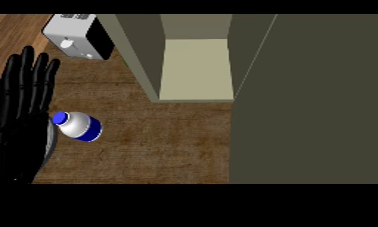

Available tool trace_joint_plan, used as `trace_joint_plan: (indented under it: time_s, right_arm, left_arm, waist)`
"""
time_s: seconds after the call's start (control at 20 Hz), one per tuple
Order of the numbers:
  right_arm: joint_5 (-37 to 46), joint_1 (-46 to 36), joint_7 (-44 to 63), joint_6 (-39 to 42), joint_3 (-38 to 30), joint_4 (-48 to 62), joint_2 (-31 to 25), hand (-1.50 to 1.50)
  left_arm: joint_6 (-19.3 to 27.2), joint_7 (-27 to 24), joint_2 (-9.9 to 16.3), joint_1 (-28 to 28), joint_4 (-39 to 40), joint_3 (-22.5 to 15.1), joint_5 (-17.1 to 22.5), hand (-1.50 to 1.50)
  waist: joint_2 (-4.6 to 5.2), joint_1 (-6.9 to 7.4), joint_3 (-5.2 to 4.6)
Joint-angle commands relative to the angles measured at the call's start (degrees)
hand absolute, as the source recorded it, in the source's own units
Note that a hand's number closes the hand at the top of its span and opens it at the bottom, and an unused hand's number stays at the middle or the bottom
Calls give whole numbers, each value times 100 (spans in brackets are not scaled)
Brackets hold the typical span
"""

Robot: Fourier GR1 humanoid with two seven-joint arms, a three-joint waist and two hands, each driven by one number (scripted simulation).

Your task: Pick up the bottled water, place it into the cabinet and close the cabinet

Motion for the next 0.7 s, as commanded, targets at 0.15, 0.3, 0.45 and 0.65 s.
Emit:
trace_joint_plan:
  time_s: [0.15, 0.3, 0.45, 0.65]
  right_arm:
    - [40, 864, 225, 243, 128, -724, -162, -150]
    - [-585, 1167, 363, 567, 484, -490, 55, -150]
    - [-979, 1783, 488, 897, 492, -1168, -139, -150]
    - [-1111, 2502, 658, 1005, 571, -2013, -162, -150]
  left_arm:
    - [1020, 164, -241, 428, -288, 664, -740, -150]
    - [2068, 663, -626, 599, -180, 809, -84, -150]
    - [2497, 873, -636, 847, -592, 656, 16, -150]
    - [3202, 766, -642, 1511, -1098, -484, -448, -150]
  waist:
    - [6, -9, -26]
    - [11, 65, -36]
    - [-8, -42, -25]
    - [10, -45, -24]
